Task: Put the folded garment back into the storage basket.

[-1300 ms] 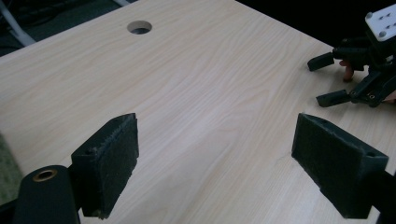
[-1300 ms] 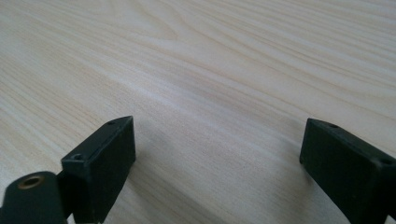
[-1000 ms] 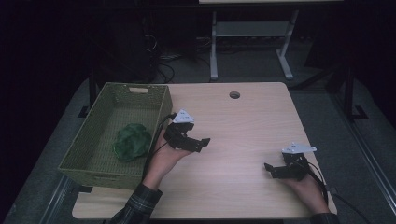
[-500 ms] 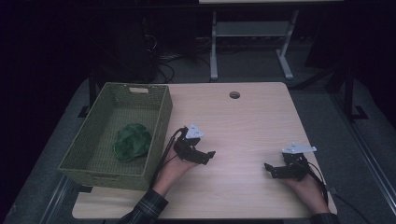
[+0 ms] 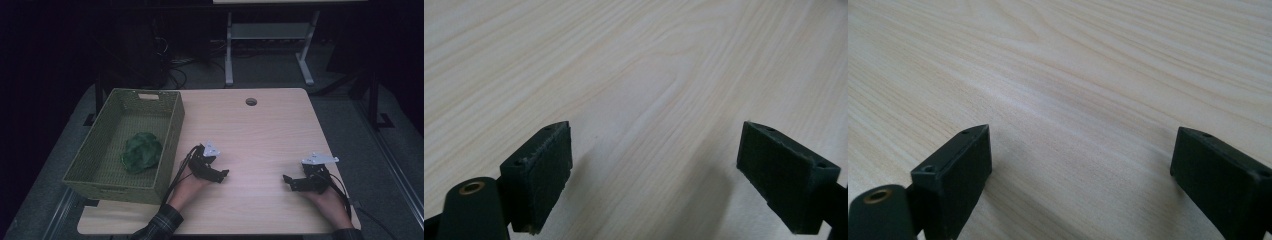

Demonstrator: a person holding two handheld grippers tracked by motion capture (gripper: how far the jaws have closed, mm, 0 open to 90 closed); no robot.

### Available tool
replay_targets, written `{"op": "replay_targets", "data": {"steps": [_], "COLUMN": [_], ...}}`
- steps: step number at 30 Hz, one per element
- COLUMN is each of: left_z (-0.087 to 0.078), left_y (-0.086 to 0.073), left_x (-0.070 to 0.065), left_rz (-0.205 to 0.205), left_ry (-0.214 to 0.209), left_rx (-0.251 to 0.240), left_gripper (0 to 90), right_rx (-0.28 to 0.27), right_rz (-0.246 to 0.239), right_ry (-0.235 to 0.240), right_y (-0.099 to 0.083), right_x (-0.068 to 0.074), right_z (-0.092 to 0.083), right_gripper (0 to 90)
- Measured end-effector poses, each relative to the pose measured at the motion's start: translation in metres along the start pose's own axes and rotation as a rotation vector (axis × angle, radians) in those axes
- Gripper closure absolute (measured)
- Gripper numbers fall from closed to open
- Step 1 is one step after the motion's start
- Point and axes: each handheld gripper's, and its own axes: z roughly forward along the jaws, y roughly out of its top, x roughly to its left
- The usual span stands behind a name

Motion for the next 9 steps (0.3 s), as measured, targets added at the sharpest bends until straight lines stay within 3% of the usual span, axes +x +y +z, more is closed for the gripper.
{"op": "replay_targets", "data": {"steps": [1,9], "left_z": [0.0019,0.0027], "left_y": [-0.0014,-0.0060], "left_x": [0.0008,0.0010], "left_rz": [0.000,0.013], "left_ry": [-0.001,-0.001], "left_rx": [0.018,-0.012], "left_gripper": [13.9,12.5], "right_rx": [0.000,0.000], "right_rz": [0.000,0.000], "right_ry": [0.000,0.001], "right_y": [0.0000,0.0000], "right_x": [0.0000,0.0001], "right_z": [0.0000,0.0000], "right_gripper": [9.1,9.1]}}
